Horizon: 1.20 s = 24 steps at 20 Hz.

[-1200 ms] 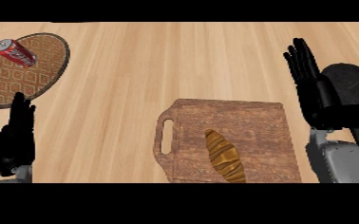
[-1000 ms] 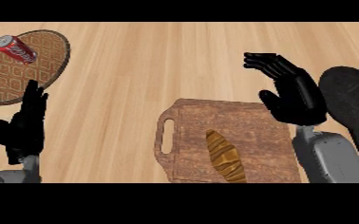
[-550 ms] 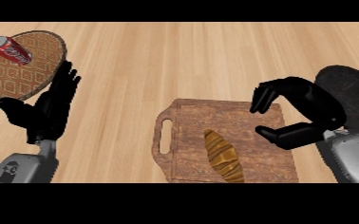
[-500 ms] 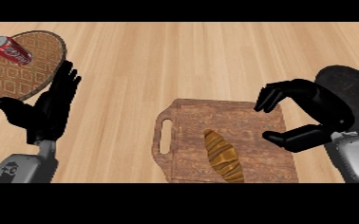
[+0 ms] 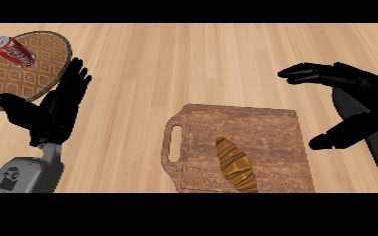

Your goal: Pick the croissant from the cutting board and place it in the pan

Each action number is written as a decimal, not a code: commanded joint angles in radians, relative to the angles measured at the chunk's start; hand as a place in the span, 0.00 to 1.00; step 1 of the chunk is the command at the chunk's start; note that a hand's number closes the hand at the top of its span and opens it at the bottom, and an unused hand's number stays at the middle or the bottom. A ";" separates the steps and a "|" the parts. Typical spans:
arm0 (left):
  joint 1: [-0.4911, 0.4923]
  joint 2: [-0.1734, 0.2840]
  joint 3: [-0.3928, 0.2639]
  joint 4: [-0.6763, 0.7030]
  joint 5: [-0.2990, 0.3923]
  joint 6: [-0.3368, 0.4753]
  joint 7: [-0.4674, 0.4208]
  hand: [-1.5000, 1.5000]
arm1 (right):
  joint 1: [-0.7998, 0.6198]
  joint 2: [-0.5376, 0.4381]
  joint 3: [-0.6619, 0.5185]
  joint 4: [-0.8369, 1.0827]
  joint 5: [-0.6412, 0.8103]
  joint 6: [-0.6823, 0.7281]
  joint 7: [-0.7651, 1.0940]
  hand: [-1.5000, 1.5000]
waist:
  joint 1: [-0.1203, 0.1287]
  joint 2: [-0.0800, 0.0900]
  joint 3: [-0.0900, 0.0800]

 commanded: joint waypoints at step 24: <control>0.082 -0.023 0.044 -0.116 -0.037 -0.026 0.070 0.50 | -0.085 -0.059 0.477 -0.393 0.644 0.199 0.272 0.00 | -0.005 -0.005 -0.001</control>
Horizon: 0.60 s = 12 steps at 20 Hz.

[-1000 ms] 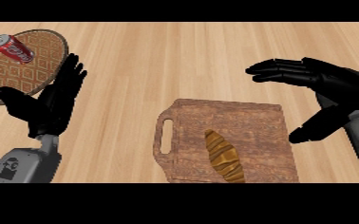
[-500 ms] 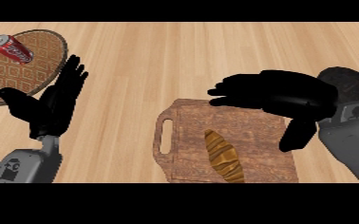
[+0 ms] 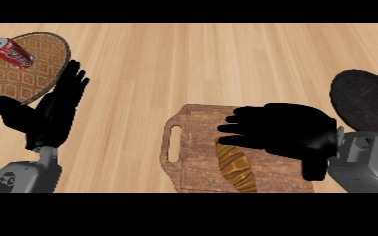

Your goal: Pick the croissant from the cutting board and place it in the pan

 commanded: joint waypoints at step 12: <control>0.060 -0.036 0.041 -0.073 -0.043 -0.042 0.033 0.50 | 0.154 0.098 0.007 -0.248 0.254 0.053 0.083 0.00 | 0.001 0.000 0.000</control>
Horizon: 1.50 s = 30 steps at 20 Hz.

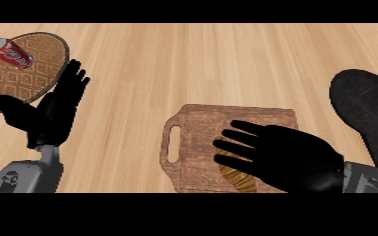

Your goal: Pick the croissant from the cutting board and place it in the pan

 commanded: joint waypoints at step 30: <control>0.024 -0.102 0.091 -0.034 -0.099 -0.090 0.026 0.50 | 0.100 0.365 0.076 0.373 0.455 -0.145 -0.088 0.00 | 0.003 0.001 0.000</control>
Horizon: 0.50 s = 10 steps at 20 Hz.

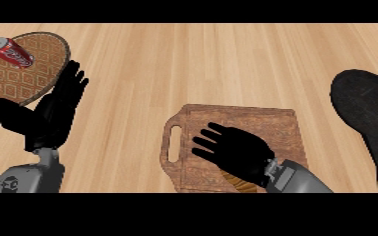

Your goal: Pick the croissant from the cutting board and place it in the pan

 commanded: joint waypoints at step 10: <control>-0.005 -0.028 0.024 -0.004 -0.035 -0.020 0.012 0.50 | 0.040 0.129 0.057 0.167 0.117 -0.097 -0.083 1.00 | 0.001 0.000 0.000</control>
